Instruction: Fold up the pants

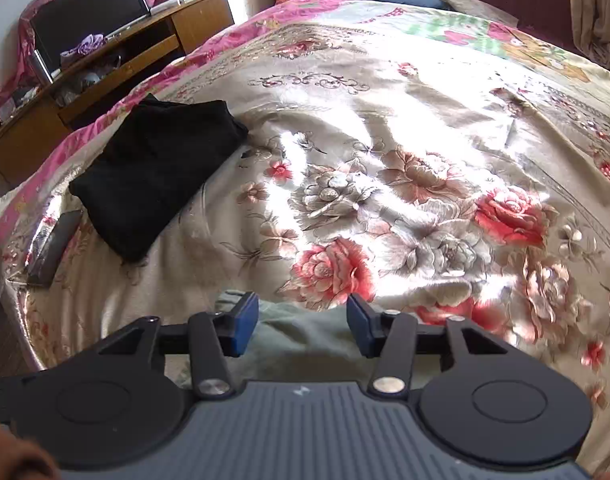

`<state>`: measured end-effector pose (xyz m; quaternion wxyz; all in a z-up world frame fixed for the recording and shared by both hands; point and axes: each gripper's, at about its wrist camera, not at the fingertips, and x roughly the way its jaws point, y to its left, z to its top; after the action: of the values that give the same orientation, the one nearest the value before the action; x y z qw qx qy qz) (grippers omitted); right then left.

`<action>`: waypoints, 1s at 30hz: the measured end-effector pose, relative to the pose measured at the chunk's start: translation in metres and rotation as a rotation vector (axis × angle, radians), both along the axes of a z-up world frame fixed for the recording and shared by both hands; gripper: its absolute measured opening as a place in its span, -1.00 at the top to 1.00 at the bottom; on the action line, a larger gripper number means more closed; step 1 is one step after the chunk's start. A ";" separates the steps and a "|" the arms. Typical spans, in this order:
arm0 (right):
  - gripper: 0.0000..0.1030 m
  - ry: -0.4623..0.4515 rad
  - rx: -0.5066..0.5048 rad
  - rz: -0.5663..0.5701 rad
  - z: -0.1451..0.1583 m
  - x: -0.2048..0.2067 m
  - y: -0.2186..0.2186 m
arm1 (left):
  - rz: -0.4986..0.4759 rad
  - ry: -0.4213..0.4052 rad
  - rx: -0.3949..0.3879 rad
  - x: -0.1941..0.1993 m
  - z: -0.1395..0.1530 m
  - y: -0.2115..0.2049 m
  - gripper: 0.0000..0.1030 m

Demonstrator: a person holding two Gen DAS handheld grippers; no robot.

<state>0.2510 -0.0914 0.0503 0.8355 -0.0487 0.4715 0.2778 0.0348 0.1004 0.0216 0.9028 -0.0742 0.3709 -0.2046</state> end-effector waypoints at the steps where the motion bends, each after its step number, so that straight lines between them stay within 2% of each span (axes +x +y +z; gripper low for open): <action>1: -0.07 0.018 -0.004 -0.007 -0.005 0.009 -0.001 | -0.005 0.006 -0.036 0.000 0.003 0.002 -0.78; 6: -0.07 0.198 0.074 0.018 -0.028 0.038 -0.018 | -0.017 -0.013 -0.138 -0.005 0.023 0.011 -0.83; 9: -0.07 0.249 0.096 0.067 -0.032 0.032 -0.022 | -0.022 -0.006 -0.163 0.000 0.023 0.011 -0.94; 13: -0.08 0.264 0.090 0.151 -0.026 0.012 -0.022 | 0.001 0.076 -0.092 0.018 0.000 -0.008 -0.93; 15: -0.08 0.275 0.095 0.212 -0.020 0.002 -0.022 | 0.005 0.089 -0.052 0.020 -0.009 -0.019 -0.92; 17: -0.08 0.276 0.086 0.263 -0.014 -0.007 -0.022 | 0.000 0.054 0.015 0.016 -0.012 -0.030 -0.79; 19: -0.08 0.286 0.073 0.283 -0.013 -0.009 -0.021 | -0.017 0.024 0.088 0.014 -0.014 -0.040 -0.32; 20: -0.08 0.288 0.072 0.294 -0.013 -0.009 -0.021 | -0.021 0.020 0.107 0.014 -0.015 -0.043 -0.23; 23: 0.08 0.289 0.068 0.290 -0.014 -0.003 -0.022 | -0.018 0.025 0.104 0.019 -0.018 -0.042 -0.01; 24: 0.34 0.296 0.076 0.265 -0.016 0.000 -0.022 | -0.017 0.029 0.101 0.020 -0.019 -0.041 0.08; 25: 0.72 0.303 0.092 0.226 -0.017 0.004 -0.024 | -0.015 0.029 0.106 0.021 -0.020 -0.041 0.13; 26: 0.83 0.315 0.118 0.180 -0.017 0.006 -0.026 | -0.016 0.025 0.117 0.020 -0.021 -0.042 0.14; 30: 0.88 0.275 0.222 0.128 -0.005 0.003 -0.026 | -0.029 0.000 0.175 0.017 -0.026 -0.051 0.18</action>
<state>0.2537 -0.1171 0.0453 0.7441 0.0525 0.5435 0.3849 0.0523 0.0493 -0.0047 0.9028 0.0102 0.3882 -0.1846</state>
